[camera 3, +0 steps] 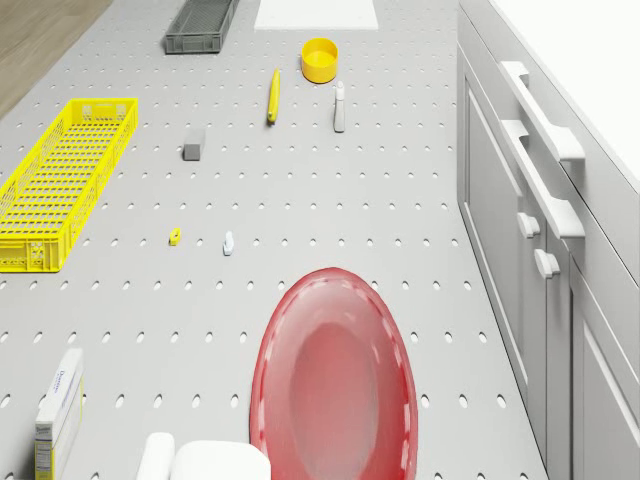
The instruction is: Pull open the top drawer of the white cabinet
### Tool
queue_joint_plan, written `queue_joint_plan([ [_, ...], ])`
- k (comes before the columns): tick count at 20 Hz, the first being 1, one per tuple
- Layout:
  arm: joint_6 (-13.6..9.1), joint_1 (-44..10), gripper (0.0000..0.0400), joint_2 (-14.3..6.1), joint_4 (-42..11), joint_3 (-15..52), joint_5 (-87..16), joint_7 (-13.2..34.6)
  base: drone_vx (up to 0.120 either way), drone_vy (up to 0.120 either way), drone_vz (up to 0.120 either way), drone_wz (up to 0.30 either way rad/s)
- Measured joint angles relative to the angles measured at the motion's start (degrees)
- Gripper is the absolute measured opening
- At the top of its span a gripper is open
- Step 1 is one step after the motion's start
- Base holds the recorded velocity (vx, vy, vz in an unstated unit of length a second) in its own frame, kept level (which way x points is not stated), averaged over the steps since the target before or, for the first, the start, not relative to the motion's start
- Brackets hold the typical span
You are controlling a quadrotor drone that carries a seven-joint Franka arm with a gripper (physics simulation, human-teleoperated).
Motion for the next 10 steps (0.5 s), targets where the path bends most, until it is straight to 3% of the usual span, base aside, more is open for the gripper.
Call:
queue_joint_plan([
  [2,0.29,0.30,0.0305,-0.32,-0.04,-0.10,-0.26,0.21,0.120,-0.100,0.000,0.000],
  [10,1.33,1.42,0.0305,-1.53,-0.20,-0.46,-1.22,1.02,0.120,0.000,0.000,0.000],
])
